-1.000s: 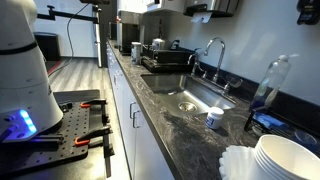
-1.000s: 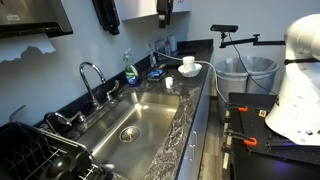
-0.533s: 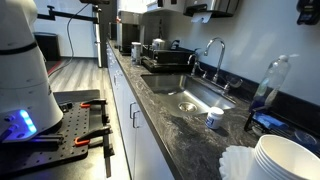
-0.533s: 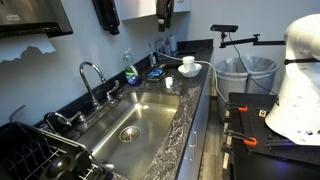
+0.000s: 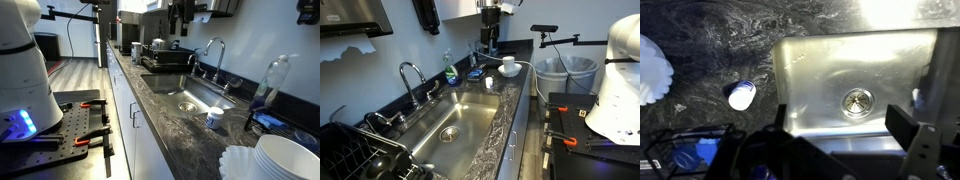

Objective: Pick up the bottle cap and put it on the counter

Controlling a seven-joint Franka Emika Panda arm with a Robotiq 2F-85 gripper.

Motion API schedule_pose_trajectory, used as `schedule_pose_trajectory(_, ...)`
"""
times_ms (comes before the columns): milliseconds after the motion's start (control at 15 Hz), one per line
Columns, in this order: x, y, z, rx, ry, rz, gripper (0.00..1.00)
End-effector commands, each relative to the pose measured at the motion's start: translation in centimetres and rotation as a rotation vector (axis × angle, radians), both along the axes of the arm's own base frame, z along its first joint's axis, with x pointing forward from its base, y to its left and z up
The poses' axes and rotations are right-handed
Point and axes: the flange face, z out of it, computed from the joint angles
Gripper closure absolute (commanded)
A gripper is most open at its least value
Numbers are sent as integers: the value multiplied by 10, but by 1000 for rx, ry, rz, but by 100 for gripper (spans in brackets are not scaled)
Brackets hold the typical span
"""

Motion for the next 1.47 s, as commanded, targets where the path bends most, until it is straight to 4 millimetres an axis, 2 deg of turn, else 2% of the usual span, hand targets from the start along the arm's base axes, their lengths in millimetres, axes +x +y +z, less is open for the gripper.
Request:
schedule_pose_trajectory(0, 8, -36, -36, -31, -3, -89, 0)
schedule_pose_trajectory(267, 13, -76, -70, -145, -31, -70, 0)
schedule_pose_trajectory(467, 16, -103, -83, -188, -36, -93, 0)
schedule_pose_trajectory(533, 16, -108, -84, -194, -36, -113, 0)
schedule_pose_trajectory(1067, 15, -109, -83, -179, -27, -104, 0)
schedule_pose_trajectory(1133, 16, -110, -88, -182, -7, -106, 0)
schedule_pose_trajectory(1400, 24, -142, -109, -99, 32, -116, 0)
